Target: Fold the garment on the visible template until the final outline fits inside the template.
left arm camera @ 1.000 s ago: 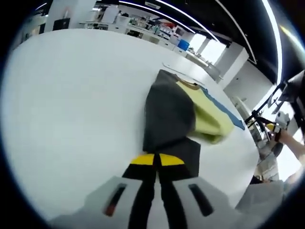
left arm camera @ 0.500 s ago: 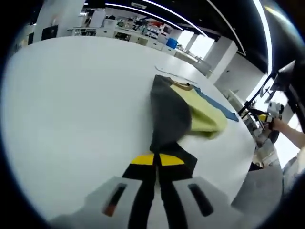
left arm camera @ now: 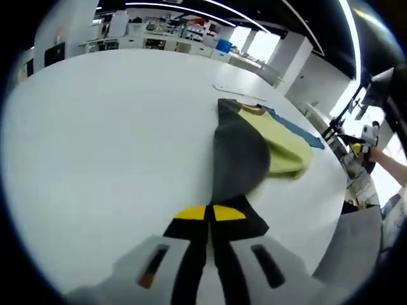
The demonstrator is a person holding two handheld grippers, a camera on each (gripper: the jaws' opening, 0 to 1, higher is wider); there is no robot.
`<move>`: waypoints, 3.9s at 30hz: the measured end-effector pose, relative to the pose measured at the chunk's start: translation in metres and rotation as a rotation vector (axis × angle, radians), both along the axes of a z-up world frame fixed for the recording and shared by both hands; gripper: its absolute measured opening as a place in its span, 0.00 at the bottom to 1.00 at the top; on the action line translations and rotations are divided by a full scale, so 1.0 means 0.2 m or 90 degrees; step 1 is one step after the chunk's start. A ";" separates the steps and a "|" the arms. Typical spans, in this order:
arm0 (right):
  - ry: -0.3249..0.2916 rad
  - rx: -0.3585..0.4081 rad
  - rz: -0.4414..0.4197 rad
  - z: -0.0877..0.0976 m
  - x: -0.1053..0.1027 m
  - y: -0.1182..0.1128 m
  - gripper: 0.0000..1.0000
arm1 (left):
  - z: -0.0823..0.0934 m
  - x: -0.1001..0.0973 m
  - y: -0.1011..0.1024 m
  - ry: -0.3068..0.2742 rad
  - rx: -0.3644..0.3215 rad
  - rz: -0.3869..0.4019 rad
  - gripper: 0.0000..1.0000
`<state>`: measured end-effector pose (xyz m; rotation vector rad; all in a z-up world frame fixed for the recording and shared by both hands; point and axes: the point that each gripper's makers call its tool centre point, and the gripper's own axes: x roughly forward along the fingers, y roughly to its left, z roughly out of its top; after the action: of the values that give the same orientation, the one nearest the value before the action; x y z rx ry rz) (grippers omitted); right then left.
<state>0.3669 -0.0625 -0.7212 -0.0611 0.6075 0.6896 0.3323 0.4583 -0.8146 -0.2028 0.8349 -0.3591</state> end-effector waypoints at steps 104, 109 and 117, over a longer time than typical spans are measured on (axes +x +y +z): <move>0.002 0.032 -0.028 -0.04 -0.02 0.03 1.00 | -0.08 0.12 0.58 0.014 0.152 0.034 0.40; 0.004 0.033 -0.026 -0.05 -0.04 0.05 1.00 | -0.10 0.08 0.61 0.019 0.154 0.052 0.31; 0.004 0.034 -0.026 -0.04 -0.04 0.05 1.00 | -0.13 0.06 0.61 0.024 0.143 0.079 0.15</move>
<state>0.3582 -0.0521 -0.7292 0.0027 0.5939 0.6668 0.3440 0.5810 -0.8397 -0.0520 0.8888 -0.1434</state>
